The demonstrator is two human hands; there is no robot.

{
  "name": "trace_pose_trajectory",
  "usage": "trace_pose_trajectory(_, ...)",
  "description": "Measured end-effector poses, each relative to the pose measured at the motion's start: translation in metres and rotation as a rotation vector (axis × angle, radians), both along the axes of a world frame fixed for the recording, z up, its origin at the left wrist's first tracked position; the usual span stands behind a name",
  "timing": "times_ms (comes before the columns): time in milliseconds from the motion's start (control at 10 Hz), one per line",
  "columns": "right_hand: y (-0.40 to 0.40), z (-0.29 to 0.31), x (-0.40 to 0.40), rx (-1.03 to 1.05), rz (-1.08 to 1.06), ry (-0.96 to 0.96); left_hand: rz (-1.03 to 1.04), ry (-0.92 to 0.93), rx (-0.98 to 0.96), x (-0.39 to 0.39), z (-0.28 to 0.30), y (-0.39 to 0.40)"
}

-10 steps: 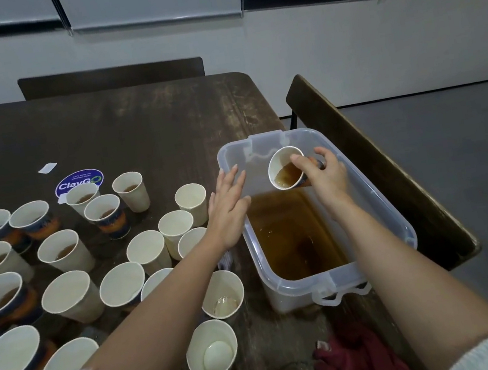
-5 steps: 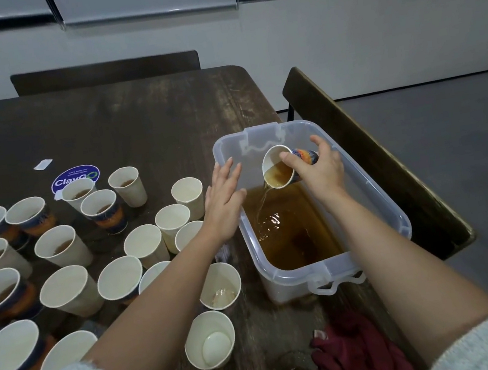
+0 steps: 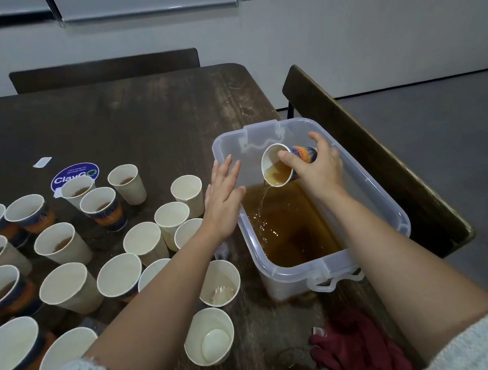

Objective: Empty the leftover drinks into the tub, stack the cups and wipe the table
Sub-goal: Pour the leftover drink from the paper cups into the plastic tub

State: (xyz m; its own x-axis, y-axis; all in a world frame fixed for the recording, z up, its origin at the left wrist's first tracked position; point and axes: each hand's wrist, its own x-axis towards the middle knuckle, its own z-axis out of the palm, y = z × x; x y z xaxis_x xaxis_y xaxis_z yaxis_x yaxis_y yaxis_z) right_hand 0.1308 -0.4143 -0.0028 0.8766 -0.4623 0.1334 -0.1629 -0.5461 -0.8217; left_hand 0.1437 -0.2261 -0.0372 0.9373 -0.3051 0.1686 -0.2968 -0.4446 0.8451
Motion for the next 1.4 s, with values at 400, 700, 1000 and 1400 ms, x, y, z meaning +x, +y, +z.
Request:
trace_pose_trajectory(400,0.0006,-0.0001,-0.0013,-0.020,0.009,-0.011,-0.004,0.004,-0.028,0.0002,-0.0002,0.0008)
trace_pose_trajectory(700,0.0002,-0.0028,-0.0003,-0.044,0.003,-0.030,-0.004,-0.001,-0.018,0.0009,-0.0012,0.0014)
trace_pose_trajectory(1000,-0.0004,-0.0037,0.0002,-0.054,0.005,-0.041,-0.004,-0.002,-0.020,0.0003,-0.0014,0.0010)
trace_pose_trajectory(1400,-0.0003,-0.0040,0.0009,-0.084,0.009,-0.066,-0.005,0.000,-0.017,-0.0017,0.0019,0.0010)
